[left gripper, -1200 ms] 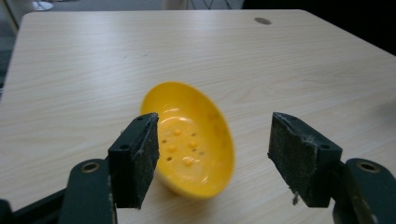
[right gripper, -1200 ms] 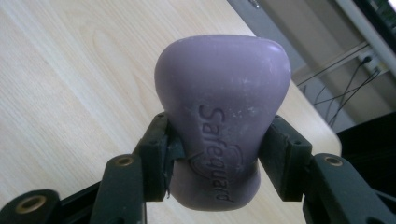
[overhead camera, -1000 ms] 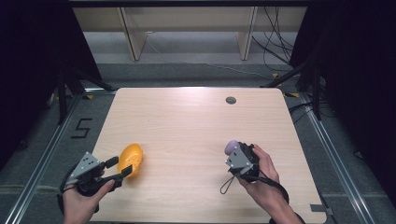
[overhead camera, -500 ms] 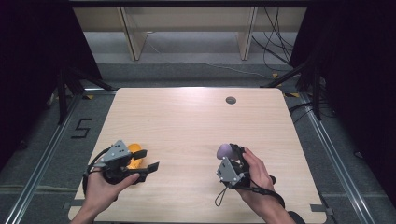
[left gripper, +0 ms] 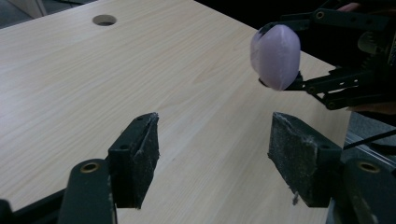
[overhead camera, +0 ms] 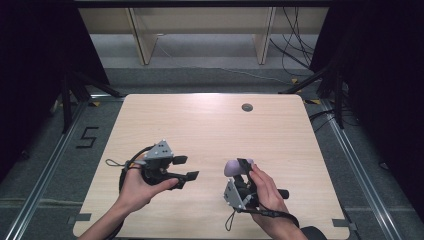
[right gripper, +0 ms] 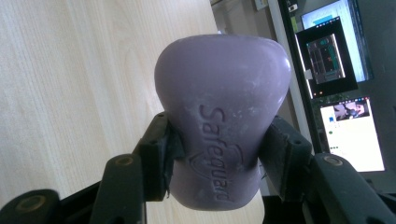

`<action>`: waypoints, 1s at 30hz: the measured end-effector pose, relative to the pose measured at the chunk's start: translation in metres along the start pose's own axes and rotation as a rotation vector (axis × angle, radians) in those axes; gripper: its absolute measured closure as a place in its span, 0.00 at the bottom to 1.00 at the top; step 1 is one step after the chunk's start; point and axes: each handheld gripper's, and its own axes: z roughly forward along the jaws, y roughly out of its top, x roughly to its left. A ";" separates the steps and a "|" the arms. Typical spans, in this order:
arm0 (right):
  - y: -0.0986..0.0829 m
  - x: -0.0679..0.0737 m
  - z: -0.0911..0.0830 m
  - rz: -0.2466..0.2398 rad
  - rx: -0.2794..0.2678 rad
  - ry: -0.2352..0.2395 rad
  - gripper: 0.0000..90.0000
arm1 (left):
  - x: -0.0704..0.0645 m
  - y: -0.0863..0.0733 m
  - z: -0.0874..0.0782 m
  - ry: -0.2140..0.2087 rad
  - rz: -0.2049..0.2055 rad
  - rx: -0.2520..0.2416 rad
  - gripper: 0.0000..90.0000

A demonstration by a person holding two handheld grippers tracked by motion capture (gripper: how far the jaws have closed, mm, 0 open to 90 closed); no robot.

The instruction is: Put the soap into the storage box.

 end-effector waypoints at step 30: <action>0.007 0.001 -0.001 -0.104 -0.006 -0.028 0.56 | -0.029 0.027 0.066 -0.167 -0.071 -0.013 0.51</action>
